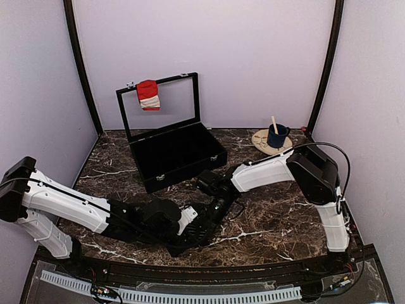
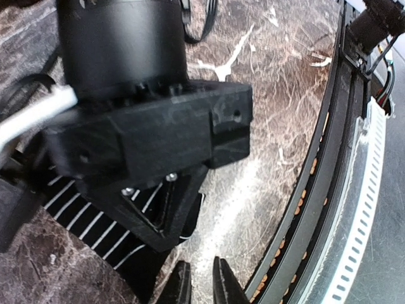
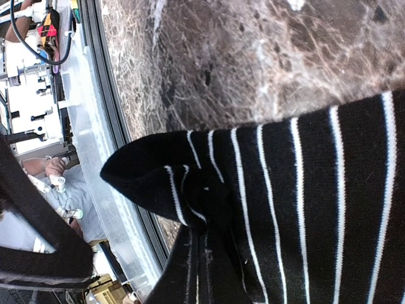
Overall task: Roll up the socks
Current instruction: Roll the sock at the corner of the board.
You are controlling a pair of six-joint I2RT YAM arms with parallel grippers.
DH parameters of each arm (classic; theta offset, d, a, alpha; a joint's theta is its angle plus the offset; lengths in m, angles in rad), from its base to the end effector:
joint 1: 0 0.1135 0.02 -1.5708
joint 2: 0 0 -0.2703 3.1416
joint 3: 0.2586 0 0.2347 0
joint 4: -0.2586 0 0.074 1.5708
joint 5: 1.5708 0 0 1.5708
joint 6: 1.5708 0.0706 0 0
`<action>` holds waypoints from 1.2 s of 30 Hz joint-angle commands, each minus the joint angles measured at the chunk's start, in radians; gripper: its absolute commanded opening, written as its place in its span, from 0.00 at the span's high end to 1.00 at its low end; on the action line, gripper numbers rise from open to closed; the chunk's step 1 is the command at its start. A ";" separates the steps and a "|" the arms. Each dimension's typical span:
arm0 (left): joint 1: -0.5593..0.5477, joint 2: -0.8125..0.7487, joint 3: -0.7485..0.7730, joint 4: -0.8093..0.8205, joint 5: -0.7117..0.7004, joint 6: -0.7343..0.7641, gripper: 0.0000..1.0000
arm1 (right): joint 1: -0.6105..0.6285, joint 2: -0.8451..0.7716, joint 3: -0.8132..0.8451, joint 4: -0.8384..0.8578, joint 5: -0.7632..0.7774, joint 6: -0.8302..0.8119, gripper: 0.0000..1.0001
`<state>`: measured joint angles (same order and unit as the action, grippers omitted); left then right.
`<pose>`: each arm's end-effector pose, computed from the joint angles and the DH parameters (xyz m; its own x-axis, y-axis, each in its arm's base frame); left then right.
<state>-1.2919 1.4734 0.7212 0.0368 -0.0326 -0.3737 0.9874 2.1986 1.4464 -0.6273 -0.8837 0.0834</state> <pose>0.0874 -0.2969 0.1765 -0.5164 0.4780 -0.7105 0.8223 0.5084 -0.2557 0.1792 0.3706 0.1044 -0.5898 -0.7976 -0.1262 -0.5632 0.2942 0.7722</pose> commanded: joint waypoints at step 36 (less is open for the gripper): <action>0.009 0.094 0.037 -0.060 -0.173 -0.051 0.86 | -0.010 0.034 0.025 -0.031 -0.008 -0.017 1.00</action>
<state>-1.2915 1.5803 0.7288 -0.0021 -0.1699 -0.4080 0.9836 2.2108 1.4612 -0.6403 -0.8963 0.0830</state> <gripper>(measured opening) 0.135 0.007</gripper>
